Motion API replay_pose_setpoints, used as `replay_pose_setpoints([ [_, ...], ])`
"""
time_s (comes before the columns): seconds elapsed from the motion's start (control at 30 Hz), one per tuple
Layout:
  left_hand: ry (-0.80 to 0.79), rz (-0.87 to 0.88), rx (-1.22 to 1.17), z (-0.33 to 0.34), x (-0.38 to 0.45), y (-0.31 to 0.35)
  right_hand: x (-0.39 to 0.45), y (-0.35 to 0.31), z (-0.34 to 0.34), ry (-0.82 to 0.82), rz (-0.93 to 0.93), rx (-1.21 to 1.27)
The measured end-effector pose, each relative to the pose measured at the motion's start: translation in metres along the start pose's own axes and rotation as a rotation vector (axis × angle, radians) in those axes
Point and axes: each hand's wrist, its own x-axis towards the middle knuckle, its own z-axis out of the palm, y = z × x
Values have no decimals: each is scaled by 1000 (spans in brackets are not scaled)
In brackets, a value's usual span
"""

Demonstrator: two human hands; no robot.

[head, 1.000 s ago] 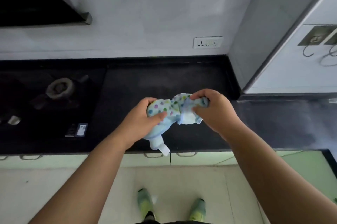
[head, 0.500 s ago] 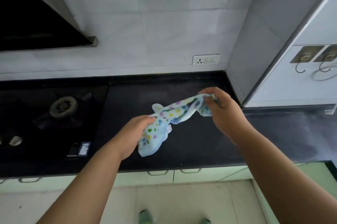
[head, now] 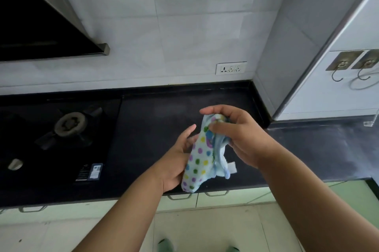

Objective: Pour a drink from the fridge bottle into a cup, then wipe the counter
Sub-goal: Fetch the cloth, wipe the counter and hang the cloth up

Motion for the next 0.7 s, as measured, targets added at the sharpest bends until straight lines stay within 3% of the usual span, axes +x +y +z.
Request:
replay_pose_setpoints([
  [0.07, -74, -30, 122, 3, -4, 2, -1, 0, 1, -22, -16, -22],
  [0.13, -23, -85, 284, 6, -9, 7, -3, -3, 1, -25, -38, 10],
  [0.23, 127, -64, 561, -1, -8, 9, -5, -5, -2, 7, -77, 1],
  [0.33, 407, 66, 821, -12, -7, 20, -4, -5, -10, 162, -61, -96],
  [0.43, 554, 160, 806, -28, -10, 32, -1, -1, -22, 309, -15, -294],
  [0.53, 653, 275, 955, -42, -17, 44, 0, 3, -34, 387, 53, -643],
  [0.6, 679, 341, 989, -47, -24, 54, -1, 6, -38, 377, 113, -841],
  [0.7, 708, 383, 1021, -53, -31, 67, -4, 8, -42, 287, 242, -938],
])
